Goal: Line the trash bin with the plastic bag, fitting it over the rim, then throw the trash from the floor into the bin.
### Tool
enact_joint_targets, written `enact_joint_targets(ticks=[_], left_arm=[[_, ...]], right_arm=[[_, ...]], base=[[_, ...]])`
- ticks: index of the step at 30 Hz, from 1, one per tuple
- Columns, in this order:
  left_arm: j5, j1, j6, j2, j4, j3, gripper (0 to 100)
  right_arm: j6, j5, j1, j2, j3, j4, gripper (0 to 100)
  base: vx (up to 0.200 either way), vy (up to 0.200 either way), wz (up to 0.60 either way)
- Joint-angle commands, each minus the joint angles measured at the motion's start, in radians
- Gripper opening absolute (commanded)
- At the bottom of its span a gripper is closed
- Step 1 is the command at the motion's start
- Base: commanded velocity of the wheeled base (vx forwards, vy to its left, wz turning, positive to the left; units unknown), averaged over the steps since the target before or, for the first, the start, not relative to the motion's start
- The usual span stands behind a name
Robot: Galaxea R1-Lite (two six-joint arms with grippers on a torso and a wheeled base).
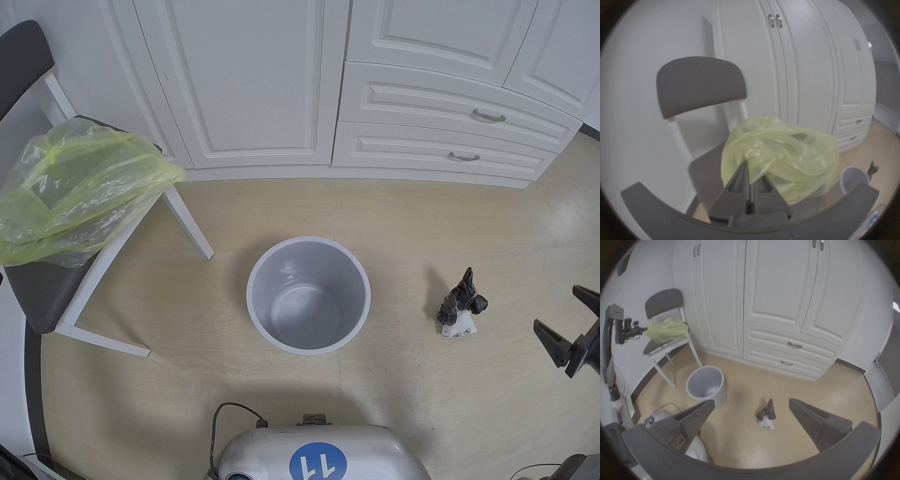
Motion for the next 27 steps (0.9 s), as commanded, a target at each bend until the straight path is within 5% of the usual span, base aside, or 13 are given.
enact_joint_targets(ticks=[1,6,7,8,12,16,20,27], left_arm=[[0.128,-0.431,-0.157,-0.406,0.263,-0.01,0],[0.318,-0.804,-0.177,-0.602,0.815,-0.291,0],[0.318,-0.804,-0.177,-0.602,0.815,-0.291,0],[0.447,-0.976,-0.209,-0.617,0.958,-0.412,0],[0.677,-1.232,-0.241,-0.605,0.975,-0.511,0],[0.738,-1.358,-0.248,-0.593,0.923,-0.515,0],[0.77,-1.399,-0.274,-0.585,0.872,-0.505,0],[0.77,-1.468,-0.306,-0.637,0.861,-0.499,0]], right_arm=[[0.094,-0.17,0.226,0.211,-0.014,-0.332,100],[0.163,-0.296,0.342,0.407,-0.094,-0.503,100],[0.163,-0.296,0.342,0.407,-0.094,-0.503,100],[0.172,-0.3,0.346,0.489,-0.12,-0.551,100],[0.243,-0.303,0.399,0.631,-0.132,-0.715,100],[0.252,-0.326,0.441,0.75,-0.151,-0.865,100],[0.264,-0.329,0.496,0.839,-0.201,-0.921,100],[0.413,-0.329,0.554,0.98,-0.281,-0.959,100]], base=[[0.0,0.0,0.0],[0.0,0.0,0.0],[0.0,0.0,0.0],[0.0,0.0,0.0],[0.0,0.0,0.0],[0.0,0.0,0.0],[0.0,0.0,0.0],[0.0,0.0,0.0]])
